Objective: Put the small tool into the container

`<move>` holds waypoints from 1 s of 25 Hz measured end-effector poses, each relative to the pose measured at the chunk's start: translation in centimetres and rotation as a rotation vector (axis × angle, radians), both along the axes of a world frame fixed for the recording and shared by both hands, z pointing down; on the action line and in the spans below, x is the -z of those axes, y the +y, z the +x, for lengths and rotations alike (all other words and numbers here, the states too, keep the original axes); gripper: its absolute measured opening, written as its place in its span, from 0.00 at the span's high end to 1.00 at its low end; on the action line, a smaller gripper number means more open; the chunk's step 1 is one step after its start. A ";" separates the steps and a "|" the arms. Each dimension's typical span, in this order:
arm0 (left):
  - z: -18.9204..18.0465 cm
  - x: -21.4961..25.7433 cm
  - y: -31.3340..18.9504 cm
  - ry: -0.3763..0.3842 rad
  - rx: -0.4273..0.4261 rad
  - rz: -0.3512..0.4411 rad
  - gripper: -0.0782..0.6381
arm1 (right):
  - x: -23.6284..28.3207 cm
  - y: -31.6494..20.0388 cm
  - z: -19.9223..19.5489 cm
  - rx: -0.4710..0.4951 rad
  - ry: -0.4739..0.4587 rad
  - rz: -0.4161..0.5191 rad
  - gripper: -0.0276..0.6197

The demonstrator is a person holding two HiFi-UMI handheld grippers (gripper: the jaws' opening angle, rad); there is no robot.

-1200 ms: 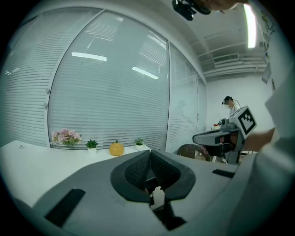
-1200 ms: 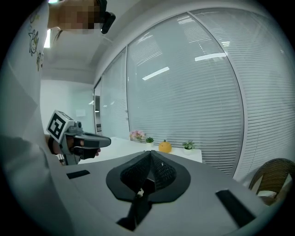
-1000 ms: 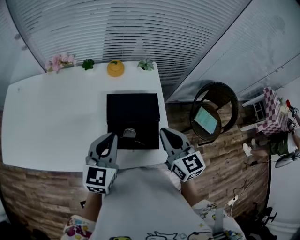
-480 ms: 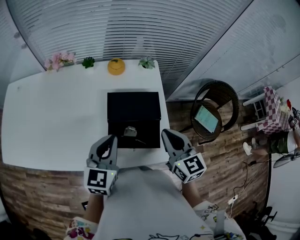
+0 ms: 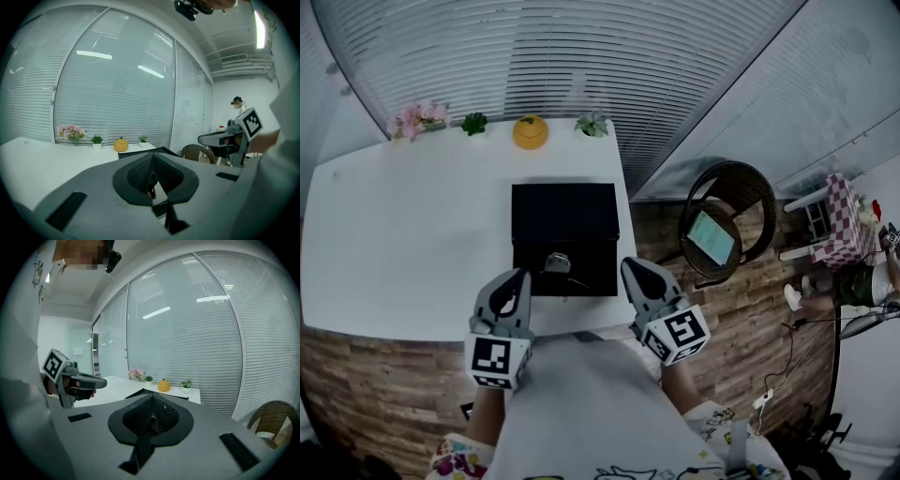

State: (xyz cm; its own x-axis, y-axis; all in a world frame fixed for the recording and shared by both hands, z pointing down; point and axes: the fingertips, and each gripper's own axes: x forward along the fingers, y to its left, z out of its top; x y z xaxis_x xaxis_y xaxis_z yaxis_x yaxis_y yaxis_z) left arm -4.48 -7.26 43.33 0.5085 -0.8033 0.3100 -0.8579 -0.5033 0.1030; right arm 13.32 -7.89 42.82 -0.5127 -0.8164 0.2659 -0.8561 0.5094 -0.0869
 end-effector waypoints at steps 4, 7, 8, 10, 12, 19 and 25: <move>-0.1 -0.1 -0.2 -0.006 0.000 -0.002 0.88 | -0.2 -0.3 -0.1 0.001 -0.003 -0.004 0.96; -0.2 -0.2 -0.5 -0.006 0.003 -0.004 0.88 | -0.2 -0.5 -0.2 0.001 -0.003 -0.007 0.96; -0.3 -0.2 -0.5 -0.007 0.004 -0.004 0.88 | -0.3 -0.6 -0.2 0.001 -0.002 -0.009 0.96; -0.5 -0.2 -0.7 -0.008 0.005 -0.004 0.88 | -0.4 -0.7 -0.3 0.000 -0.004 -0.011 0.96; -0.5 -0.2 -0.8 -0.008 0.006 -0.004 0.88 | -0.4 -0.8 -0.3 -0.003 -0.006 -0.012 0.96; -0.7 -0.2 -1.1 -0.011 0.005 -0.003 0.88 | -0.4 -1.1 -0.1 -0.016 -0.014 -0.012 0.96; -0.8 -0.2 -1.3 -0.010 0.004 -0.002 0.88 | -0.5 -1.2 0.1 -0.025 -0.013 -0.019 0.96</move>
